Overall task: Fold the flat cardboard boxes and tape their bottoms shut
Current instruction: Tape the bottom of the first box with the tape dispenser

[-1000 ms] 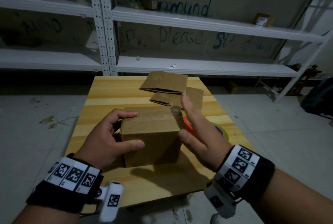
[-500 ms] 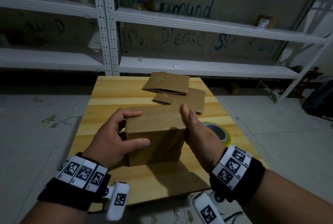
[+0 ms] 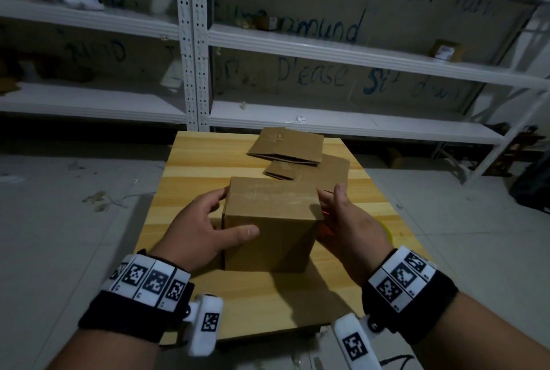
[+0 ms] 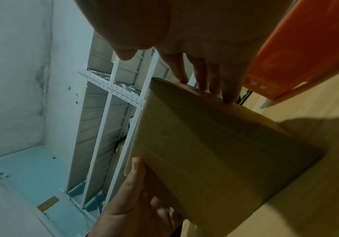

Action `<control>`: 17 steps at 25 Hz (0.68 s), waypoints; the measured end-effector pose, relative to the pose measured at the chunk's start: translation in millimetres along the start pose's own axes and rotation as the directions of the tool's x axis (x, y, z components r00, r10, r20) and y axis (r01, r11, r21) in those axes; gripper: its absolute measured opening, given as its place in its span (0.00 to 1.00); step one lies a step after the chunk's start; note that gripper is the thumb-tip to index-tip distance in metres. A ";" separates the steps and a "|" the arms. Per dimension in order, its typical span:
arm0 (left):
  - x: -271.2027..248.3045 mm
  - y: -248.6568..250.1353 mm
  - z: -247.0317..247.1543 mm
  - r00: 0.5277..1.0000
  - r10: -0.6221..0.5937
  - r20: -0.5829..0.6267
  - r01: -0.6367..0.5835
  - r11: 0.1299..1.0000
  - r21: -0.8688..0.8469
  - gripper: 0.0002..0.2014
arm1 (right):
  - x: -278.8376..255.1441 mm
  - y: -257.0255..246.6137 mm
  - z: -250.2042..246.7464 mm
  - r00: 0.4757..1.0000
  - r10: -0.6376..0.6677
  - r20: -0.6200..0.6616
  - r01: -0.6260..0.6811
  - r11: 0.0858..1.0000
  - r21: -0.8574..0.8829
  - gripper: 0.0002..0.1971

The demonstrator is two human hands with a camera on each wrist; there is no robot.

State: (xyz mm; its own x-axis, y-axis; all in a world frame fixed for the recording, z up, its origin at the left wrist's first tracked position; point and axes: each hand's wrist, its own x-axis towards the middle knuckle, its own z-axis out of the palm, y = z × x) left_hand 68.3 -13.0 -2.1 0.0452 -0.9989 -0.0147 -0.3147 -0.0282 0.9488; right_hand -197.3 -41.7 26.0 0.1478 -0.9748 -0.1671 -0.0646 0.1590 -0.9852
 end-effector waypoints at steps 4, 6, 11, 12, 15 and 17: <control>3.6 0.1 -10.4 0.999 -0.005 0.044 0.013 0.986 -0.169 0.55 | 8.3 3.0 12.8 0.996 -0.092 0.010 0.092 0.996 -0.005 0.14; 4.7 -0.7 -15.0 0.999 -0.013 0.048 0.025 0.961 -0.276 0.52 | 10.7 3.3 18.2 0.991 -0.133 0.019 0.134 0.991 -0.015 0.22; 1.3 9.6 -21.2 0.992 -0.112 -0.062 0.061 0.843 -0.534 0.21 | 22.2 -4.4 35.7 0.989 -0.146 -0.040 0.146 0.989 0.012 0.14; 1.5 10.7 -22.1 0.988 -0.100 -0.121 0.021 0.848 -0.529 0.18 | 25.6 -4.0 38.9 0.986 -0.159 -0.052 0.158 0.987 -0.020 0.14; 4.3 5.2 -24.3 0.968 -0.024 -0.252 -0.097 0.885 -0.456 0.20 | 31.1 -1.8 48.6 0.980 -0.195 -0.038 0.192 0.979 -0.069 0.17; 5.2 -2.2 -25.1 0.965 -0.052 -0.256 -0.070 0.893 -0.445 0.47 | 34.6 0.0 51.7 0.981 -0.194 -0.008 0.193 0.981 -0.034 0.23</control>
State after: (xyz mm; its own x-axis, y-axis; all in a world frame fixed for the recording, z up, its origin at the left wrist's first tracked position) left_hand 93.0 -17.1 3.7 0.3022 -0.9531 0.0175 0.1374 0.0618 0.9886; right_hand -141.2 -67.4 18.1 0.1496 -0.9884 0.0273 -0.0680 -0.0378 -0.9970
